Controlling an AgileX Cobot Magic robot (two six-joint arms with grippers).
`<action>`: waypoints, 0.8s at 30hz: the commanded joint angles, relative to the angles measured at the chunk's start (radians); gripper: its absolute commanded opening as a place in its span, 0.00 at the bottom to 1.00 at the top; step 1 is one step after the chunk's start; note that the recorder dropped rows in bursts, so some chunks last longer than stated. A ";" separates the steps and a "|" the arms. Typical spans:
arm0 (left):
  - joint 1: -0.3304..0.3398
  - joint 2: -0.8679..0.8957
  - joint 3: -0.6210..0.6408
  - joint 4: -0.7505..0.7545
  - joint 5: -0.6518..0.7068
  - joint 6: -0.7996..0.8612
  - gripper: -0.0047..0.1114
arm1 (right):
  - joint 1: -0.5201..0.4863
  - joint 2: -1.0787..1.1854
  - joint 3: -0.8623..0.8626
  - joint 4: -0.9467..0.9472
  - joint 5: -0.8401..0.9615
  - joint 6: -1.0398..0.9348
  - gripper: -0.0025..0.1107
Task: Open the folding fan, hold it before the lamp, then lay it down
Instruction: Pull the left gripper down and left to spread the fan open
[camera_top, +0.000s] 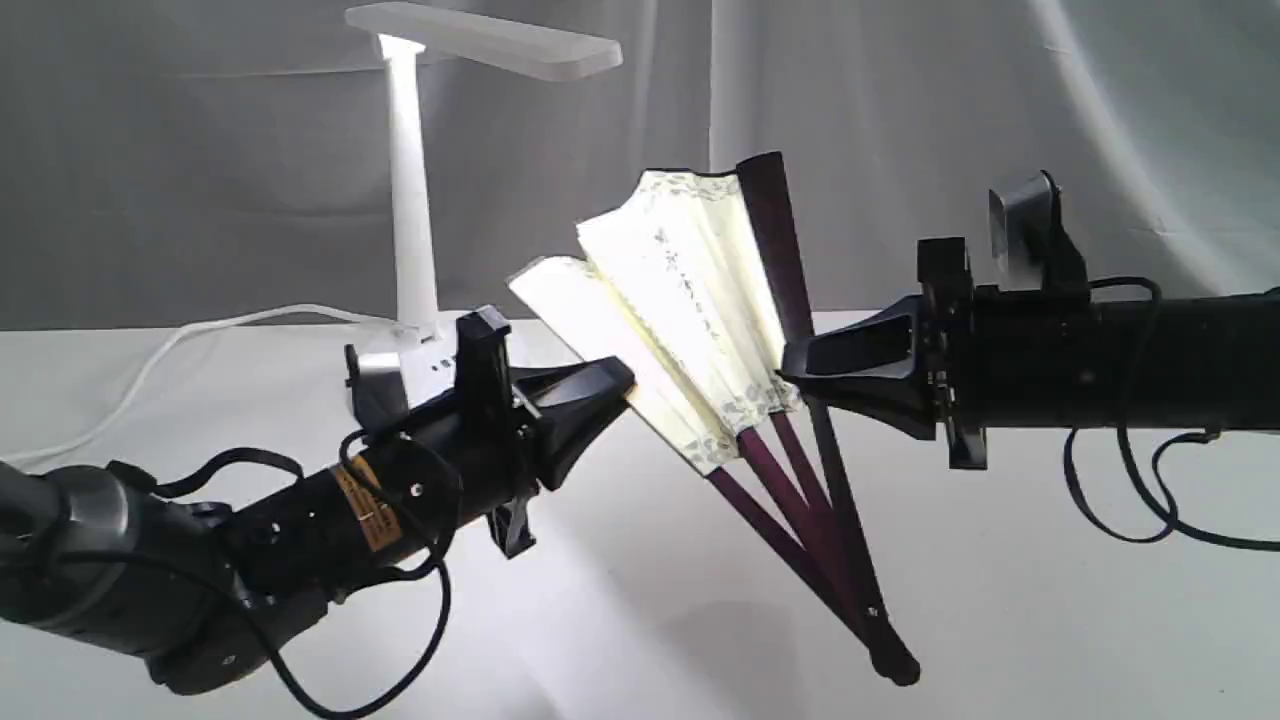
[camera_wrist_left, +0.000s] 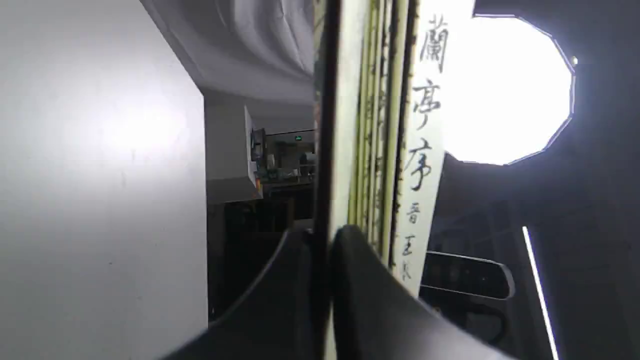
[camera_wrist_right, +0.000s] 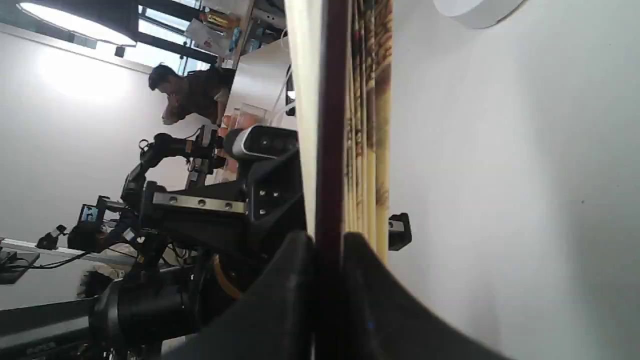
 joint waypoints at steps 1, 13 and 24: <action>-0.003 -0.054 0.067 -0.007 -0.014 0.033 0.04 | -0.001 -0.011 0.000 0.044 -0.021 -0.008 0.02; -0.003 -0.217 0.276 -0.045 -0.014 0.085 0.04 | -0.002 -0.011 0.000 0.097 -0.059 -0.006 0.02; -0.003 -0.288 0.375 -0.058 -0.014 0.087 0.04 | -0.002 -0.011 0.000 0.147 -0.130 0.008 0.02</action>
